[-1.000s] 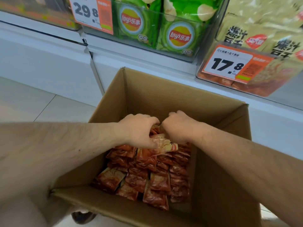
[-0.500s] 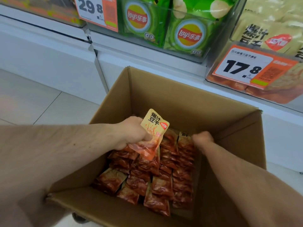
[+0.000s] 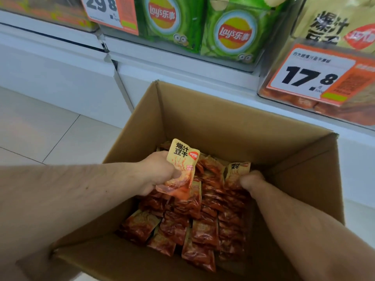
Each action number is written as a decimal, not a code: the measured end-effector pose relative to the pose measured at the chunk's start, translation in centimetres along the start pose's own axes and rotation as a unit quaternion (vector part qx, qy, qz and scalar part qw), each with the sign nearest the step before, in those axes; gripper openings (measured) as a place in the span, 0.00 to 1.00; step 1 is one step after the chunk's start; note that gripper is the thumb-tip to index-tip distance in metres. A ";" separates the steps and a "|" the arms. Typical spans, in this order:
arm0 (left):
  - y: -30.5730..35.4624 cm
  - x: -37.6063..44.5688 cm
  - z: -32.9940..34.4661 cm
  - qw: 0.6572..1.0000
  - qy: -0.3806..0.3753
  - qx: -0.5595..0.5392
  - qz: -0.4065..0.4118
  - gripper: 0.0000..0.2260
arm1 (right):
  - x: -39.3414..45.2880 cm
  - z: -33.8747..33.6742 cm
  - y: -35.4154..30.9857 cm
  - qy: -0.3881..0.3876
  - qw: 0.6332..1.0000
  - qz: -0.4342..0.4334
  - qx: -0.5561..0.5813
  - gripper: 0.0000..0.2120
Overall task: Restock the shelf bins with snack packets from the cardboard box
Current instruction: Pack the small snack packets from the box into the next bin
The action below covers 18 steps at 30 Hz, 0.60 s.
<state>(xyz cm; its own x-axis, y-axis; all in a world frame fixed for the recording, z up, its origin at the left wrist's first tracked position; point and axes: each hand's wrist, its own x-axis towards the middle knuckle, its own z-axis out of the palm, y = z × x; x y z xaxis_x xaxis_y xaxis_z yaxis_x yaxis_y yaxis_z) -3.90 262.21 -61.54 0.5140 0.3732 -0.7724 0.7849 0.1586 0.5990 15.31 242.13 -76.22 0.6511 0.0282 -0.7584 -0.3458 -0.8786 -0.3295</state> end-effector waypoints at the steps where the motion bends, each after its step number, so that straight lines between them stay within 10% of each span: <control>1: 0.1 -0.1 0.1 1.000 0.008 -0.015 0.002 0.15 | -1.0 -0.6 -0.2 -0.013 1.000 -0.007 -0.010 0.19; 9: 0.4 -2.6 1.6 0.994 0.017 -0.098 0.040 0.15 | -14.4 -7.3 -4.1 -0.003 0.981 -0.129 -0.143 0.09; 18: 4.2 -8.4 3.5 0.954 -0.211 -0.150 0.148 0.27 | -24.4 -13.2 -3.6 -0.192 0.952 -0.236 0.031 0.09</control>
<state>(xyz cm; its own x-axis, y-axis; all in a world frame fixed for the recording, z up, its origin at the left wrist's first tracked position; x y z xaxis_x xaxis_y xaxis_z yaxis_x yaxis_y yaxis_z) -3.66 256.55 -53.30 0.8418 0.0500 -0.5375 0.4814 0.3811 0.7893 9.63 238.28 -49.09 0.4537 0.5954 -0.6631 -0.1222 -0.6955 -0.7081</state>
